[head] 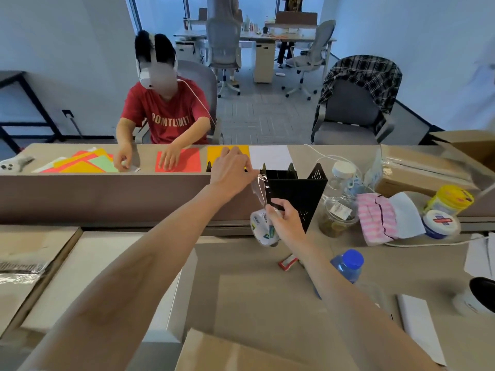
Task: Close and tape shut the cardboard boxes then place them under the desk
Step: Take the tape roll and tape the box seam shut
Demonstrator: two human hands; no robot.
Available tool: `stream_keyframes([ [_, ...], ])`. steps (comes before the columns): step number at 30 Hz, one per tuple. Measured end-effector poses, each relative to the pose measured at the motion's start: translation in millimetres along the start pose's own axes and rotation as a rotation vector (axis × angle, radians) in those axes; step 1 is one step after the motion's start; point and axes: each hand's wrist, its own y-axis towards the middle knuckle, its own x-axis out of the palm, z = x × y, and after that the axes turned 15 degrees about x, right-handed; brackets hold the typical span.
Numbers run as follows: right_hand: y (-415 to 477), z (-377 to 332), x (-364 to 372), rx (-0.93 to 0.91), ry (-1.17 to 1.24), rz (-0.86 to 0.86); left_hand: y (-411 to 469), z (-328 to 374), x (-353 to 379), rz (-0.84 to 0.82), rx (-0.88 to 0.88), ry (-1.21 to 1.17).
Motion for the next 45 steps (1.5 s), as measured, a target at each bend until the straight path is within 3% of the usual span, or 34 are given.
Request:
stream_keyframes([
  [7,0,0,9,0.007,0.014,0.02,13,15,5,-0.106,-0.094,0.287],
  [11,-1,-2,12,0.015,0.018,0.035,21,21,3,-0.235,-0.156,0.384],
  [14,-1,-2,13,0.031,0.02,0.048,23,24,3,-0.244,-0.143,0.414],
  [21,5,6,20,0.102,0.067,0.066,5,3,-4,-0.157,-0.311,0.134],
  [26,-1,8,19,0.181,0.104,0.095,-16,-12,-2,-0.042,-0.333,0.047],
  [30,-13,-4,12,0.142,0.046,0.182,-45,-8,-6,0.052,-0.285,0.115],
  [32,-26,-13,6,0.084,0.032,0.213,-61,5,-8,0.06,-0.262,0.096],
  [39,-98,-27,-29,-0.079,0.047,0.179,-135,89,-18,0.08,-0.369,-0.307],
  [45,-169,0,-46,-0.148,0.081,0.12,-212,156,-32,0.134,-0.485,-0.438],
])
